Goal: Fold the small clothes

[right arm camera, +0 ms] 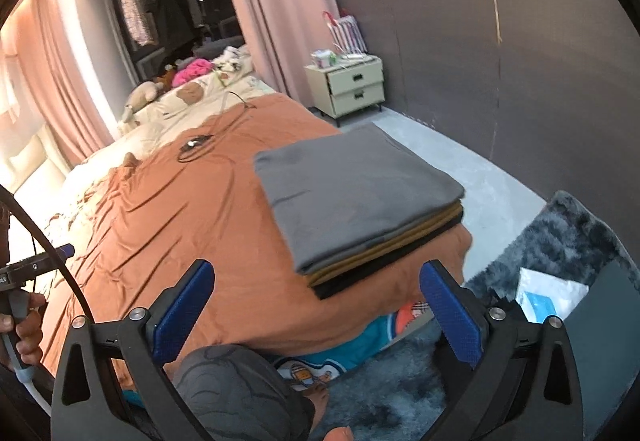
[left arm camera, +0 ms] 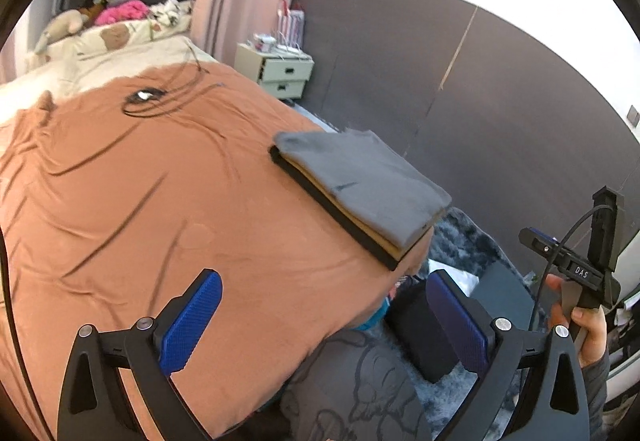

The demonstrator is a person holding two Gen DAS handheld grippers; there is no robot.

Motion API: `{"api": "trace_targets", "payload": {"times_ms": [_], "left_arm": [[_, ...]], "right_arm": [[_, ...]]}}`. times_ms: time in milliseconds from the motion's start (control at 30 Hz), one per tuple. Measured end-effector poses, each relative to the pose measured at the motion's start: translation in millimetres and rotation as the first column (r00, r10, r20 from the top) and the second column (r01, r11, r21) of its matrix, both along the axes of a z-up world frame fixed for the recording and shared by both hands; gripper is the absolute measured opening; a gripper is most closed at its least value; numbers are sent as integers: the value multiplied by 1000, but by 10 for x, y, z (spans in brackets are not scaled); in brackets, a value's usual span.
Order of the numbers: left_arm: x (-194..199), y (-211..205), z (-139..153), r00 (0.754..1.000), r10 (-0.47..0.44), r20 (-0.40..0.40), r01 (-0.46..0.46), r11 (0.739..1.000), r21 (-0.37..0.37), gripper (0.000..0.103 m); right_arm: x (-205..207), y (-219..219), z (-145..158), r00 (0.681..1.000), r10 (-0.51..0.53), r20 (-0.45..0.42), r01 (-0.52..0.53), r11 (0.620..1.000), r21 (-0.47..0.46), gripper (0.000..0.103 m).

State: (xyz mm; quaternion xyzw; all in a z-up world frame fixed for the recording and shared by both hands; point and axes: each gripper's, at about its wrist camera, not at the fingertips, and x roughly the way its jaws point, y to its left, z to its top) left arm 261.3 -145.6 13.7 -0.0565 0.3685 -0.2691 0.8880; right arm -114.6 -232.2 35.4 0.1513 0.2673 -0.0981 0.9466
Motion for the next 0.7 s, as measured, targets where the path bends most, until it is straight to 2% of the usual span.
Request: {"api": "trace_targets", "payload": {"times_ms": [167, 300, 500, 700], "left_arm": [[-372, 447, 80, 996, 47, 71, -47, 999, 4, 103], [-660, 835, 57, 990, 97, 104, -96, 995, -11, 103], [-1047, 1406, 29, 972, 200, 128, -194, 979, -58, 103], [-1417, 1781, 49, 942, 290, 171, -287, 957, -41, 103]], "right_arm": [[-70, 208, -82, 998, 20, 67, -20, 1000, -1, 103], [-83, 364, -255, 996, 35, 80, -34, 999, -5, 103], [-129, 607, -350, 994, 41, 100, -39, 999, -27, 103], [-158, 763, -417, 993, 41, 112, -39, 999, -21, 103]]}}
